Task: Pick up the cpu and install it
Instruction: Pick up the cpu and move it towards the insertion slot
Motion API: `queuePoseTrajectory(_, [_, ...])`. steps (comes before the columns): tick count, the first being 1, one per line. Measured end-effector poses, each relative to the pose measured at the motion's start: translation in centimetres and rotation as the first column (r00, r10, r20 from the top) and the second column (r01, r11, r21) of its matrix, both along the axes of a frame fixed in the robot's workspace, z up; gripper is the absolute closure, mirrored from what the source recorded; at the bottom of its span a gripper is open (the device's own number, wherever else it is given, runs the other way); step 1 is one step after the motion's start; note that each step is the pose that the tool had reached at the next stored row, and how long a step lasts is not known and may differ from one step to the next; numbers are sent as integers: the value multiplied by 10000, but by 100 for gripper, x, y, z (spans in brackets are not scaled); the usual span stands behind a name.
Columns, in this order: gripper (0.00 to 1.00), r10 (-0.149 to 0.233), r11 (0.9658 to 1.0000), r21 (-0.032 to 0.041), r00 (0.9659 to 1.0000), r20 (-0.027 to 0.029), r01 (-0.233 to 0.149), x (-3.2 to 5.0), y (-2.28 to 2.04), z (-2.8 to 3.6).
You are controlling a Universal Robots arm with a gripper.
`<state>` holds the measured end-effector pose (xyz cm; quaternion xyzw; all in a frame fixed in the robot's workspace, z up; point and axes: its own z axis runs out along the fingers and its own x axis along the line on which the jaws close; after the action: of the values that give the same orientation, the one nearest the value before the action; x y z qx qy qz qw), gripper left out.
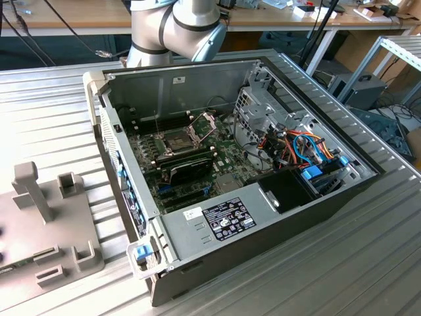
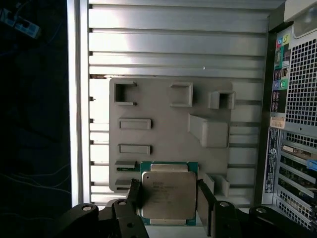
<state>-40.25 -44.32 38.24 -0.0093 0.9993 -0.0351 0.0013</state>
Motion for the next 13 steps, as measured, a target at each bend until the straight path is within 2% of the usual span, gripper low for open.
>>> queuePoseTrajectory(4, [45,1,10000,0,10000,0,-1,2,0,0])
queuePoseTrajectory(13, [45,2,10000,-1,10000,0,-2,119,0,1])
